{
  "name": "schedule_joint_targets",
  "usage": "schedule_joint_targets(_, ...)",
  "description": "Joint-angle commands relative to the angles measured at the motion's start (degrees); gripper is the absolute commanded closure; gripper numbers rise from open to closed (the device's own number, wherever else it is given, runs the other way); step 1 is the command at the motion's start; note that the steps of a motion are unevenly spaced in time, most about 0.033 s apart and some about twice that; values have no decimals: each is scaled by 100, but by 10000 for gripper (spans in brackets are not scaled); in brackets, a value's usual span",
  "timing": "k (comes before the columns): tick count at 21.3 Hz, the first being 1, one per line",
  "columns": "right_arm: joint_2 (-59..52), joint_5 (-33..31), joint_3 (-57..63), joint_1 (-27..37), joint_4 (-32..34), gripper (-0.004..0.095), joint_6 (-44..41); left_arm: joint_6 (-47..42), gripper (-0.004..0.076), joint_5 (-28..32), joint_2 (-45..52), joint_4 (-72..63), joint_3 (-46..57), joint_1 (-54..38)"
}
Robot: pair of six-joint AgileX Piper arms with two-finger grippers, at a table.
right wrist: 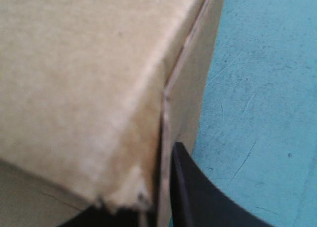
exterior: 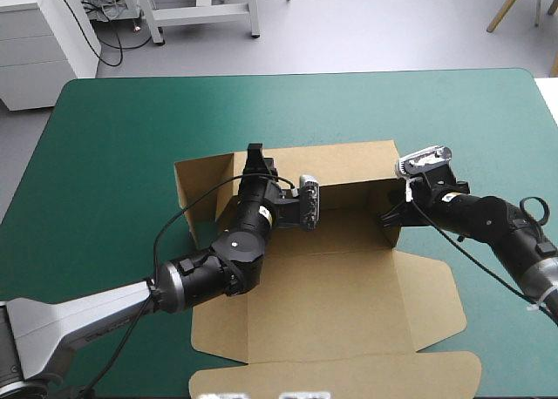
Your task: Fold the box
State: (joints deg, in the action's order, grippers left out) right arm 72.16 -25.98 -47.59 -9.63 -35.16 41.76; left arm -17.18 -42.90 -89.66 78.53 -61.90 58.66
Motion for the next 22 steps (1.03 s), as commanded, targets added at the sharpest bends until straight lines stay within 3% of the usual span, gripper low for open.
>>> schedule_joint_targets(1,-149,-519,-156,-88,-295,907,-48,-283,302,225,115,161,-77,61)
schedule_joint_targets(3,-149,-519,-156,-88,-295,907,-127,-435,246,182,115,330,-77,61)
schedule_joint_targets(8,-149,-595,-156,-88,-231,907,-350,-1289,241,116,134,1458,-77,131)
schedule_joint_targets(14,-149,-631,-167,-88,71,907,-855,-1759,243,-1160,134,2468,-77,951)
schedule_joint_targets(17,-149,-732,-225,-88,195,907,-1117,-1830,300,-1481,186,2551,-88,1365)
schedule_joint_targets(22,-149,-1253,-838,-88,616,907,-1901,-1830,506,-1817,448,2551,-88,2062)
